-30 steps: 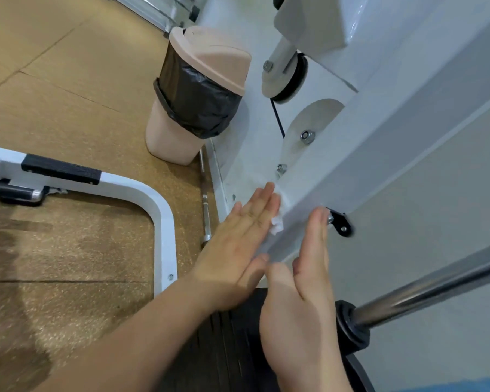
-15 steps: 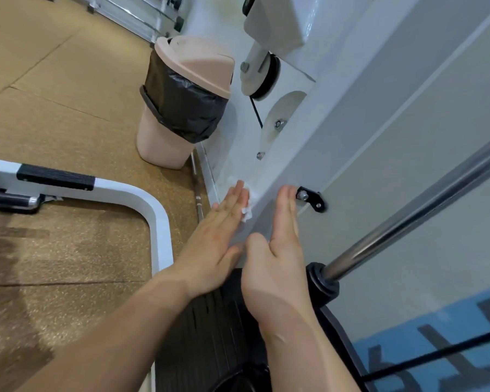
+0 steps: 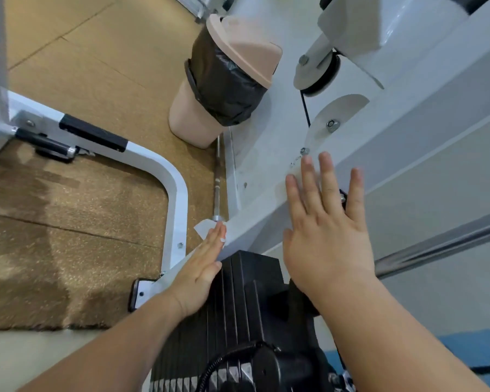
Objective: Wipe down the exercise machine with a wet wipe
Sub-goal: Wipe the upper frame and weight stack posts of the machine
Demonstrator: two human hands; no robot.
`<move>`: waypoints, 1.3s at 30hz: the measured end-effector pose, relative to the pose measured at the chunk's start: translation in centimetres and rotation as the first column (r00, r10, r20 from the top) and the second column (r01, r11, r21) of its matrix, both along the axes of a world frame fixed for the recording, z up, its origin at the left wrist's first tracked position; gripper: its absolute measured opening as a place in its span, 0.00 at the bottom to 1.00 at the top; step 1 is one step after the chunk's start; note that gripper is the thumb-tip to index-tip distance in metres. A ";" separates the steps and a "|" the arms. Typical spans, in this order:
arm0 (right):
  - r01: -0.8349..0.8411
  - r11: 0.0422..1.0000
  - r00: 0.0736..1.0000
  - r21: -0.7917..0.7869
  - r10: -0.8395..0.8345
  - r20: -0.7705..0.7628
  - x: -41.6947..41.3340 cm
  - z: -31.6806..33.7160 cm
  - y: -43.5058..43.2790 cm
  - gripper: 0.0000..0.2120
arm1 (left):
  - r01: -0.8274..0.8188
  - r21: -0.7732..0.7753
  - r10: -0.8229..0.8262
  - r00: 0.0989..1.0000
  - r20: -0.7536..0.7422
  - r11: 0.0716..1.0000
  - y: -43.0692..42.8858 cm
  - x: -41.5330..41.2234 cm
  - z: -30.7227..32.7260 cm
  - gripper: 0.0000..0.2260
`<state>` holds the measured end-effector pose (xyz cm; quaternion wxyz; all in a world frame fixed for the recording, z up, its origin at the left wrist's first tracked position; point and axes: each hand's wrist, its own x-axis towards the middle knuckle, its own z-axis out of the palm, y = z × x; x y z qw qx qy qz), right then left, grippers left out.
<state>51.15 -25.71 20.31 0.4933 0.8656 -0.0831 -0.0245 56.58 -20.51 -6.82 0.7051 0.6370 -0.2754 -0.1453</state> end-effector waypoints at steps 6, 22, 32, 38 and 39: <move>-0.031 0.999 0.953 -0.033 0.019 -0.301 1.7 -0.7 0.7 0.34 | -0.016 0.017 0.021 0.937 -0.348 1.000 -0.8 -0.9 -7.9 0.20; 0.010 0.991 0.620 -0.136 -0.112 -0.776 8.2 -8.8 1.6 0.39 | -0.015 -0.011 0.009 0.921 -0.390 1.000 -0.7 -1.6 -6.7 0.29; 0.008 0.992 0.377 -0.126 -0.120 -0.918 10.8 -13.5 1.1 0.37 | -0.100 -0.022 0.041 0.586 -0.809 0.995 -2.4 0.0 -14.0 0.43; 0.032 0.996 0.390 -0.079 -0.085 -0.917 11.1 -14.7 0.5 0.38 | -0.063 -0.033 0.003 0.501 -0.866 0.997 -1.8 -0.3 -21.2 0.37; 0.023 0.996 0.391 -0.083 -0.085 -0.916 11.1 -14.7 0.4 0.38 | -0.070 -0.037 0.003 0.493 -0.870 0.997 -1.9 -0.3 -22.1 0.36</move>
